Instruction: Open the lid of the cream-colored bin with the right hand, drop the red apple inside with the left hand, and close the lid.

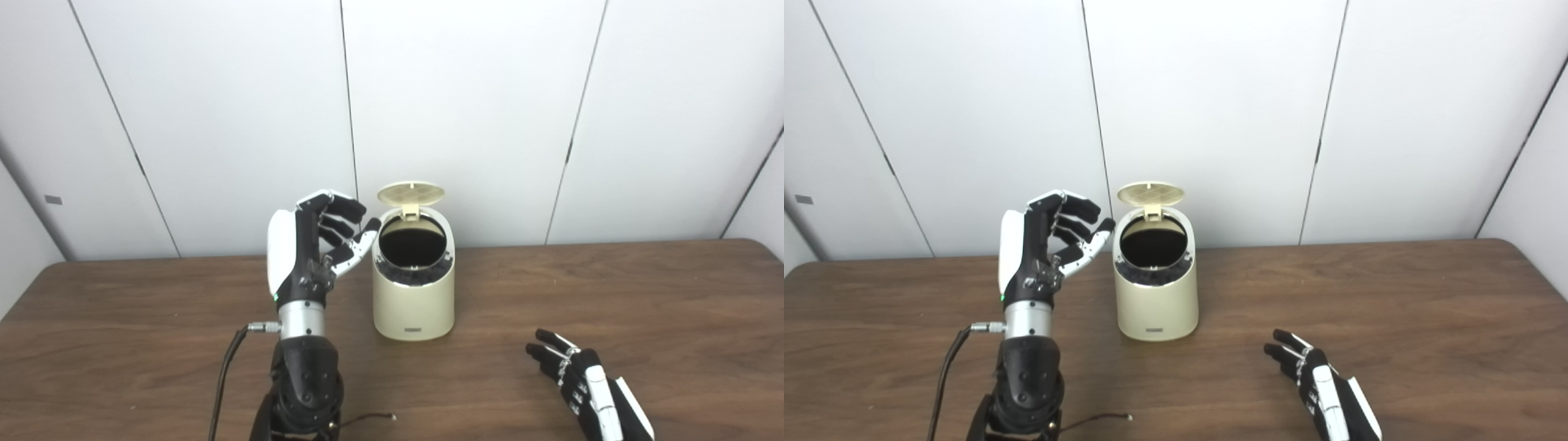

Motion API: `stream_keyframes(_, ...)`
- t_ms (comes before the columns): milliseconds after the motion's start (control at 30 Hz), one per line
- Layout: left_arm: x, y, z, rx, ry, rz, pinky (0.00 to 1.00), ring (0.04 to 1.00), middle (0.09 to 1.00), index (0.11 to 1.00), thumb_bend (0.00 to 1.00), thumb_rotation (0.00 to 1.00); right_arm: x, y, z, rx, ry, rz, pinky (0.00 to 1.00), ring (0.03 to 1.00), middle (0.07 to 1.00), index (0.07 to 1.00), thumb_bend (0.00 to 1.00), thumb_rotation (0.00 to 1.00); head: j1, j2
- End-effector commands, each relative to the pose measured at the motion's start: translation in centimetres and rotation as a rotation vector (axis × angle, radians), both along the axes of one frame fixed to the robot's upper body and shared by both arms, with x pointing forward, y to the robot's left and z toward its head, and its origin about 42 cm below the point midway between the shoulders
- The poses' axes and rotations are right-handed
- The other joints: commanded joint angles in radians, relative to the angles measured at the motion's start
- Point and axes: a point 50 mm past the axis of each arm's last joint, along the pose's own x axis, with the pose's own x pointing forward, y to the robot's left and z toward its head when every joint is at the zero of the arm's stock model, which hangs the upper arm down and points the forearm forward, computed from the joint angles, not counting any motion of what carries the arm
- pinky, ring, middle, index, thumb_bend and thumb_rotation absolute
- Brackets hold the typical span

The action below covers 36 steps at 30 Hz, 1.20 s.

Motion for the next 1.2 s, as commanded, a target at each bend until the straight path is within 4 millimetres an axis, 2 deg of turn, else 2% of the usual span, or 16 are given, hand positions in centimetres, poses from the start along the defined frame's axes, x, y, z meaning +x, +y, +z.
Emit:
stream_keyframes(0,-0.4,0.5,2.0,-0.017,-0.054,-0.012,0.34,0.429,0.507,0.493,0.48,0.0,-0.1,-0.3,0.3,-0.002,0.002,0.007,0.92,0.878,0.79,0.807,0.52,1.0,0.001,0.0)
stream_keyframes(167,-1.6,2.5,0.9,-0.035,0.012,0.013,0.35,0.405,0.482,0.526,0.5,0.0,0.0,-0.3,0.8,0.004,-0.031,0.005,0.91,0.857,0.784,0.813,0.5,1.0,0.002,0.005)
stream_keyframes(233,-2.0,3.3,0.2,-0.051,0.031,0.015,0.36,0.439,0.479,0.507,0.51,0.0,0.1,-0.3,1.1,0.013,-0.051,0.005,0.9,0.852,0.785,0.819,0.49,1.0,0.004,0.008)
stream_keyframes(367,-2.8,5.3,-1.6,-0.061,0.066,-0.062,0.38,0.464,0.56,0.496,0.5,0.07,1.1,0.0,2.1,0.049,-0.087,0.0,0.89,0.869,0.813,0.814,0.52,0.97,0.01,0.014)
stream_keyframes(433,-3.2,6.4,-2.6,-0.087,0.123,-0.138,0.44,0.531,0.636,0.654,0.49,0.37,1.7,0.3,2.8,0.07,-0.1,0.006,0.89,0.871,0.824,0.812,0.52,0.96,0.008,0.018)
stream_keyframes(467,-3.4,6.9,-3.1,-0.115,0.154,-0.173,0.49,0.581,0.69,0.726,0.49,0.46,2.1,0.5,3.1,0.078,-0.107,0.011,0.88,0.871,0.826,0.81,0.51,0.97,0.008,0.018)
stream_keyframes(567,-4.4,8.2,-4.8,-0.203,0.214,-0.255,0.64,0.729,0.83,0.888,0.47,0.62,3.2,1.0,4.3,0.073,-0.142,0.026,0.86,0.862,0.826,0.809,0.52,0.96,0.0,0.026)
stream_keyframes(600,-4.8,8.5,-5.3,-0.224,0.226,-0.272,0.72,0.8,0.886,0.943,0.48,0.67,3.5,1.1,4.8,0.068,-0.156,0.033,0.87,0.878,0.84,0.813,0.54,0.95,-0.002,0.029)
stream_keyframes(733,-6.4,9.2,-7.1,-0.282,0.252,-0.314,0.87,0.907,0.955,0.987,0.51,0.77,4.9,1.3,6.7,0.045,-0.175,0.051,0.94,0.928,0.883,0.807,0.63,0.91,-0.003,0.032)
stream_keyframes(867,-7.9,9.6,-8.2,-0.338,0.26,-0.354,0.98,0.992,0.998,1.0,0.51,0.87,6.5,1.2,8.8,0.015,-0.198,0.074,1.0,0.973,0.932,0.821,0.64,0.91,-0.004,0.038)
stream_keyframes(1033,-8.9,9.6,-9.7,-0.378,0.255,-0.338,1.0,1.0,1.0,1.0,0.53,0.99,8.3,1.0,11.4,-0.083,-0.24,0.084,1.0,0.992,0.964,0.853,0.67,0.93,-0.006,0.041)
stream_keyframes(1167,-9.3,9.3,-10.6,-0.395,0.257,-0.306,1.0,1.0,1.0,1.0,0.53,1.0,10.7,1.4,13.5,-0.182,-0.307,0.089,0.97,0.975,0.957,0.862,0.65,0.96,-0.004,0.043)
